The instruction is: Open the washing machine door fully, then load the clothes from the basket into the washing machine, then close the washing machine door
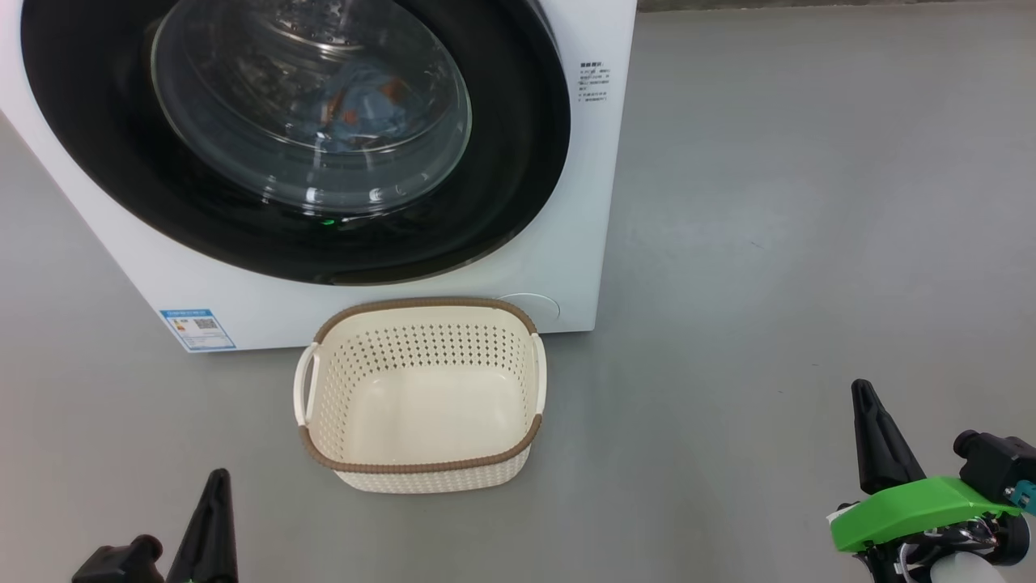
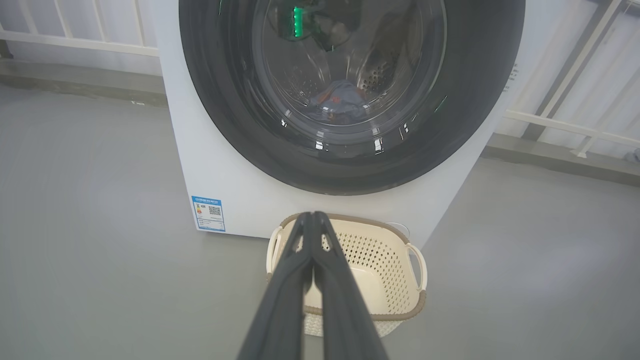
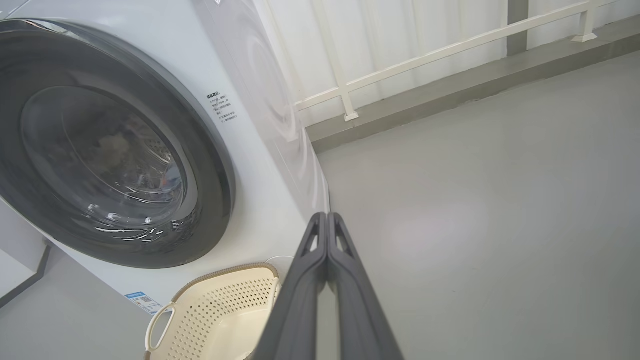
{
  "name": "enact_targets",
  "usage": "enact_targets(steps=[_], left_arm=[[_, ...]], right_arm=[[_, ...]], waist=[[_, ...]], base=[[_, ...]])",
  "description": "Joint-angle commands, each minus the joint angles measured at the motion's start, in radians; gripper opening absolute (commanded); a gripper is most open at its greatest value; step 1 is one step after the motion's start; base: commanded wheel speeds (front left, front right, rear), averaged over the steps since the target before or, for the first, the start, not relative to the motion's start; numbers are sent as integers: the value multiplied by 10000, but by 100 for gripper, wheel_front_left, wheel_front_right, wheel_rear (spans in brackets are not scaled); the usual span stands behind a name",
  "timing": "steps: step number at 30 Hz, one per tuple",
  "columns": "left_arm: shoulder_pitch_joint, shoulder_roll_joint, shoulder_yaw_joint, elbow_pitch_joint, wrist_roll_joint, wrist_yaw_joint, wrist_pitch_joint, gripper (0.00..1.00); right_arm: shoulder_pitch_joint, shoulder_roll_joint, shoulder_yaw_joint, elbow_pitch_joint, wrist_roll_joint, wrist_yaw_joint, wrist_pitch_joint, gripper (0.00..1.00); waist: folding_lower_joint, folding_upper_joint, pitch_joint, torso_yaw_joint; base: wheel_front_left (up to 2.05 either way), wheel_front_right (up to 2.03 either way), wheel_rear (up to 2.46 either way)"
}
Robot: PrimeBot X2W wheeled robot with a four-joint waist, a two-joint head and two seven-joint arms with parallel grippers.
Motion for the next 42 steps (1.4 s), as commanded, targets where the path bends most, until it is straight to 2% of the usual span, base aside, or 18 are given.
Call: enact_targets(steps=[1,6,42], left_arm=[[-204,104,96,-232,-289,-1,50,0],[-207,69,129,-291,-817,-2,185,0],[-309,-182,444,-644,-4570,-9,1225,0]], right_arm=[[-213,-122,-83,-272,260,0,78,0],[-203,-91,-124,-320,716,0,225,0],[-159,126,-428,-666,3978,0,1282,0]], waist=[[12,0,-13,4],[-3,0,-19,15],[-3,0,-163,91]], base=[[0,0,0],[0,0,0],[0,0,0]])
